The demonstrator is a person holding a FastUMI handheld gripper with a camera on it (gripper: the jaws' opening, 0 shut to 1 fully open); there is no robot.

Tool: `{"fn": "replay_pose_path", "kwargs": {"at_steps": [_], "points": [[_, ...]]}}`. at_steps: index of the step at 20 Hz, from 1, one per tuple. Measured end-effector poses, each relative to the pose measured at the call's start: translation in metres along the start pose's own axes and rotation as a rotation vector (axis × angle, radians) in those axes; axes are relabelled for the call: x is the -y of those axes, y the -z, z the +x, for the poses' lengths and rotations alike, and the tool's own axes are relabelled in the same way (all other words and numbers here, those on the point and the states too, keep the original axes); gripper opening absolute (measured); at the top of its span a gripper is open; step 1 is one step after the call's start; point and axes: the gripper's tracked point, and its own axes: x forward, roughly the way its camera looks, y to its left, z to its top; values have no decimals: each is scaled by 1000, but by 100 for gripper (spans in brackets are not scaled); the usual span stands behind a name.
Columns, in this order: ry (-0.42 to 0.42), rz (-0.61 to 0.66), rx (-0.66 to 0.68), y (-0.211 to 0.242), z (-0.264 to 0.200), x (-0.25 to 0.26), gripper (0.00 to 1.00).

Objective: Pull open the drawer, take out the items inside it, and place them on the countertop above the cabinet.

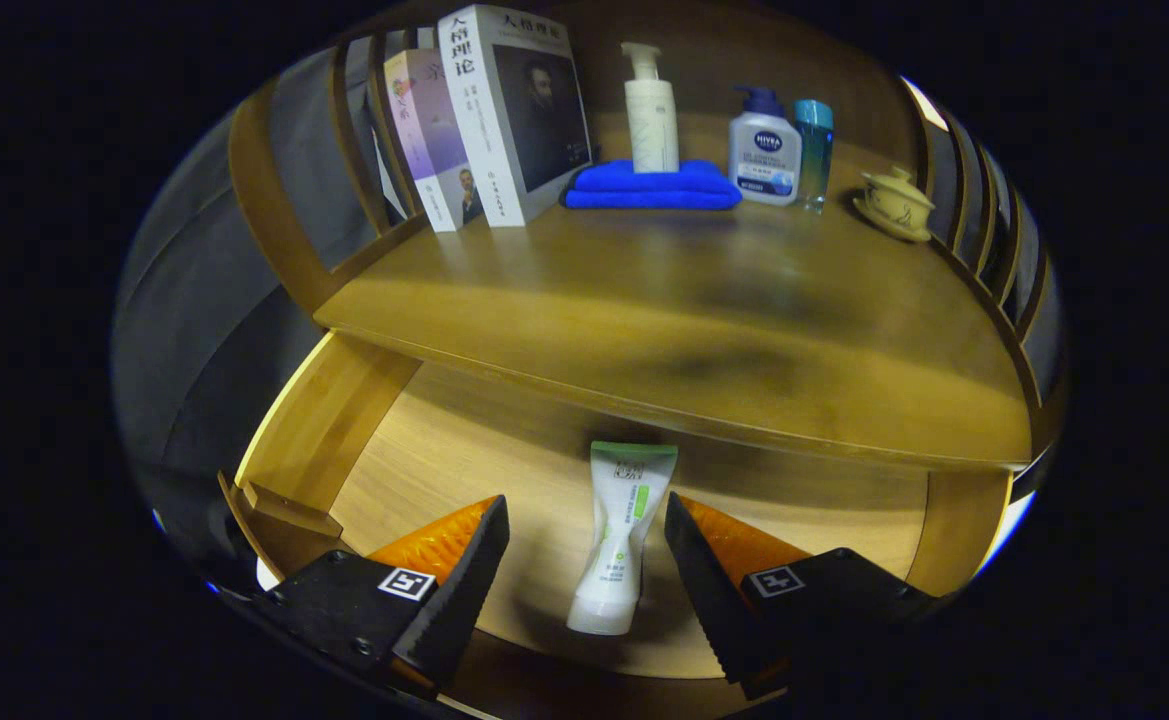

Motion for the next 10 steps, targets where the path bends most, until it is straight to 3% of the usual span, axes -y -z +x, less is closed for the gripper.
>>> {"fn": "replay_pose_path", "kwargs": {"at_steps": [2,10], "points": [[8,8,-52,7,8,5,95],[70,-20,-114,21,20,21,64]]}}
